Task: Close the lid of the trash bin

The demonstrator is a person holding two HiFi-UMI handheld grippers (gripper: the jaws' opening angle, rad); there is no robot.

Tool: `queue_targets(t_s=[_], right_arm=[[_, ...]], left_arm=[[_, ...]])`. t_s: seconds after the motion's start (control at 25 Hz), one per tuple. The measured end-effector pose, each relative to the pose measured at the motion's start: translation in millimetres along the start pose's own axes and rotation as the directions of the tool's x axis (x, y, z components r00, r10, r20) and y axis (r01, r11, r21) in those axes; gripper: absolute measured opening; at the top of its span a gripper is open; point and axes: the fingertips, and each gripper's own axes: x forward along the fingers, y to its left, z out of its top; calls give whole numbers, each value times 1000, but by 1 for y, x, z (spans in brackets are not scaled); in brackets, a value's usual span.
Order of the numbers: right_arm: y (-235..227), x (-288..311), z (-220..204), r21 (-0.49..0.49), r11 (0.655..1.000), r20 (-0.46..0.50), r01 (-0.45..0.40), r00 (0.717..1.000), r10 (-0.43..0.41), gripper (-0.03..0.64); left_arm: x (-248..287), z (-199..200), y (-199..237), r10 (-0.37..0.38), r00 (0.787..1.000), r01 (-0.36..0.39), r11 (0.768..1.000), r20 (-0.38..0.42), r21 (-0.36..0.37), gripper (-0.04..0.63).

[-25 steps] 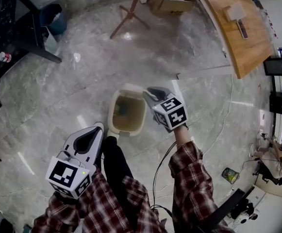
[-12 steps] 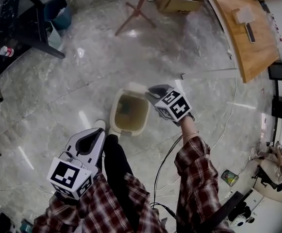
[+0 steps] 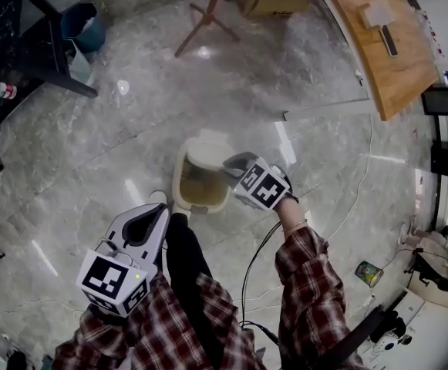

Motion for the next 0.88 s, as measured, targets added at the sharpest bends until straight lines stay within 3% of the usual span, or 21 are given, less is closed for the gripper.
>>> queue_targets(t_s=[0.24,0.6,0.88], right_arm=[[33,16,-18,34,999,14,2,1000,-3,64],[73,54,-45,107,992,102,63,992,-74,64],[98,105,-87,127,988,87,91,991,-103,64]], left_arm=[[8,-26,-1,-40,998,40,999,-41,1,10],[34,-76,9,-67,992,67,998,-102,-5,9],[42,-131,17,-70,983,67,997,-167,-25,10]])
